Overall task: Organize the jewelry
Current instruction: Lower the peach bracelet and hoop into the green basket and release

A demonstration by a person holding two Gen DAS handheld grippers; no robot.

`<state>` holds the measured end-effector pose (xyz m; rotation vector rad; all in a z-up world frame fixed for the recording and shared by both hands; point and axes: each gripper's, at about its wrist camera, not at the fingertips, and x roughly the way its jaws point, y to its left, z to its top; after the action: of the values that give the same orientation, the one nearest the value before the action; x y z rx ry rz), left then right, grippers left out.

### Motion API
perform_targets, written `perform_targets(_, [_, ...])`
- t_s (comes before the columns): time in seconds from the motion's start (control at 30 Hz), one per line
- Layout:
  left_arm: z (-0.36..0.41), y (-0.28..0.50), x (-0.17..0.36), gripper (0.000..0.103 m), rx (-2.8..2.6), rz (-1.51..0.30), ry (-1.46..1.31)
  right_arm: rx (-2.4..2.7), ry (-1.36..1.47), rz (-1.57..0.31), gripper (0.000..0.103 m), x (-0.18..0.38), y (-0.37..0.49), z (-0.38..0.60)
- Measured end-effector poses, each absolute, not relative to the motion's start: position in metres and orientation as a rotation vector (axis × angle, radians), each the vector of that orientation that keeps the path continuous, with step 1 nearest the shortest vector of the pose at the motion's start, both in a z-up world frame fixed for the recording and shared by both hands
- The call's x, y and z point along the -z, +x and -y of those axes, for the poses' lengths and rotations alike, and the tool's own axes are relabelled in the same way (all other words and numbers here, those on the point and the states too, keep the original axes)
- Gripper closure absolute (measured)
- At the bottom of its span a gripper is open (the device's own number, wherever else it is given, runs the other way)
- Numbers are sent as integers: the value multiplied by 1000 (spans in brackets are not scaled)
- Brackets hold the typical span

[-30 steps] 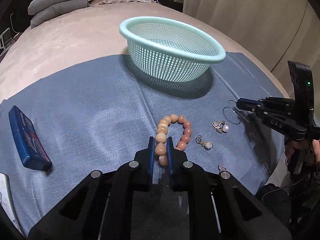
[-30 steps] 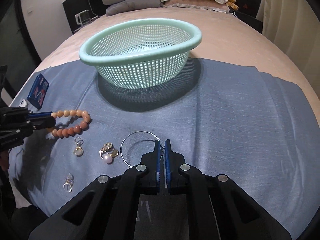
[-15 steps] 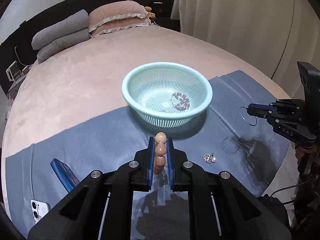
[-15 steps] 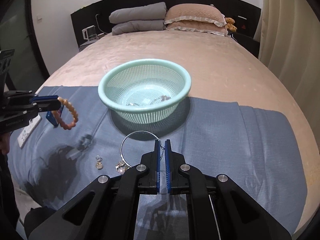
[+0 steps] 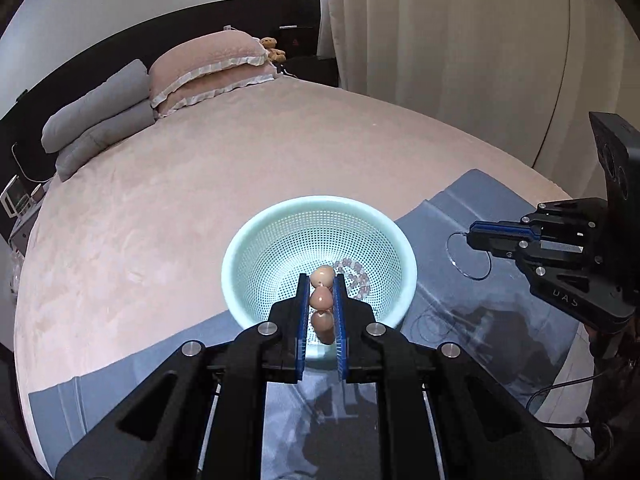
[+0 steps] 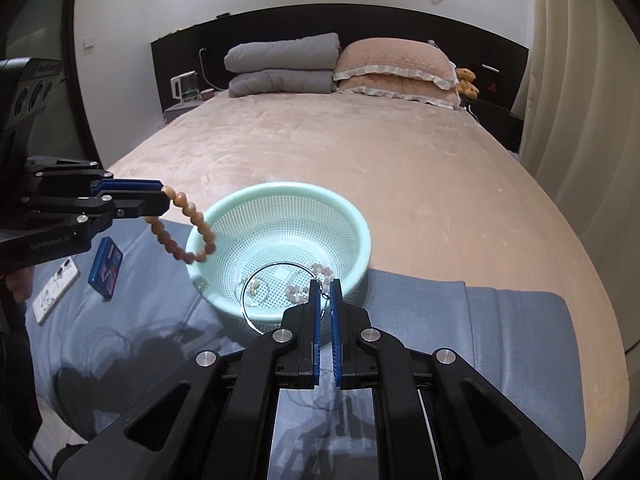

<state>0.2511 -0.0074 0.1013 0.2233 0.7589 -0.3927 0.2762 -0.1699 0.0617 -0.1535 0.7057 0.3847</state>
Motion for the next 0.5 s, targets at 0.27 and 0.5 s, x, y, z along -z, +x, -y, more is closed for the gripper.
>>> perform_targets(0.27, [24, 295, -61, 91, 412, -814, 260, -427, -188, -735, 98, -35, 327, 146])
perform_targets(0.5, [20, 323, -12, 91, 403, -886, 273, -468, -249, -792, 98, 13, 365, 111])
